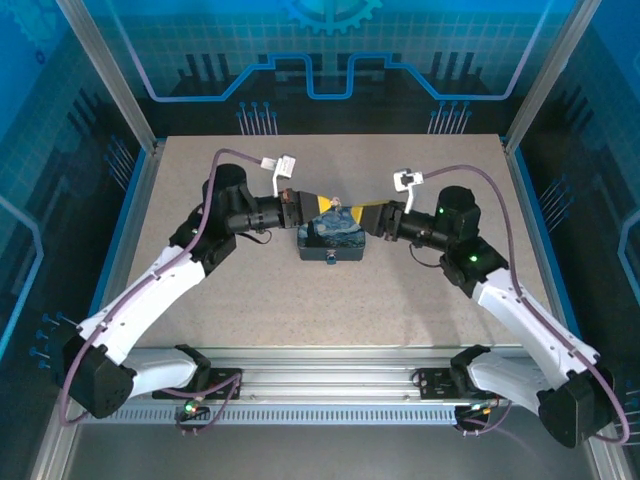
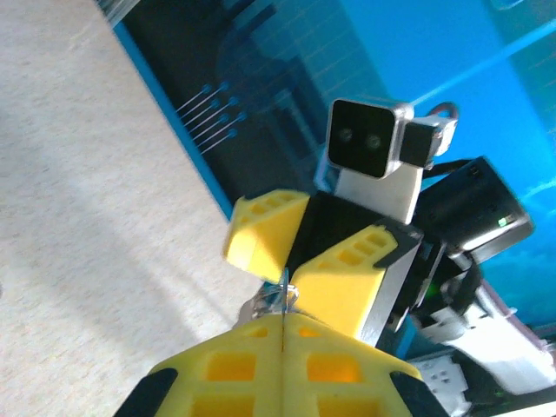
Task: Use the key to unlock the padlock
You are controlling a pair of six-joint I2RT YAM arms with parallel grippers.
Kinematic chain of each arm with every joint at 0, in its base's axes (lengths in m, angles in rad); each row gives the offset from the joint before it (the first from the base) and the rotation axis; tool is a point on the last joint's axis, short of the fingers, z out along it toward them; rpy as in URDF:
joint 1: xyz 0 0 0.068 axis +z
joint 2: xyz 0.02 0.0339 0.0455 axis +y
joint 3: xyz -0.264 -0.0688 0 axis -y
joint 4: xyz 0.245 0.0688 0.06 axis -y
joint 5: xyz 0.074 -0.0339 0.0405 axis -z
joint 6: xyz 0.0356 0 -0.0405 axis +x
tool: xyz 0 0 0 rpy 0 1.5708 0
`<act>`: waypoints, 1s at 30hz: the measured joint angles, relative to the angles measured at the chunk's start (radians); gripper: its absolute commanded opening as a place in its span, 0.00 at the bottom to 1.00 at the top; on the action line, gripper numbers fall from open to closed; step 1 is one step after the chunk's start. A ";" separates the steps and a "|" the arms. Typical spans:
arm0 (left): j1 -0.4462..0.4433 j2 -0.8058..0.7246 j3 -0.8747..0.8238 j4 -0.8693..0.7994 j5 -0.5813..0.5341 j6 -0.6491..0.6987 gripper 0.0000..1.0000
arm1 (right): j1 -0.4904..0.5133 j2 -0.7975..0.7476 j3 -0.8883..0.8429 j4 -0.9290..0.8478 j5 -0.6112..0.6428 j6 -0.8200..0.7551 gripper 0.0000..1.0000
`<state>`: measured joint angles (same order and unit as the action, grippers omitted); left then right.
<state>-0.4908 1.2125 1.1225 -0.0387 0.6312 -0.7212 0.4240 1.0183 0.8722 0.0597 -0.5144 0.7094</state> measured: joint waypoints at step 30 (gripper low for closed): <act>-0.055 0.181 0.253 -0.529 0.181 0.406 0.00 | -0.012 0.042 -0.088 0.156 -0.323 0.035 0.50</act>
<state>-0.5457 1.3937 1.3750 -0.5682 0.8120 -0.3157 0.4118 1.0599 0.7841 0.2157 -0.8379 0.7444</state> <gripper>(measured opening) 0.053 0.507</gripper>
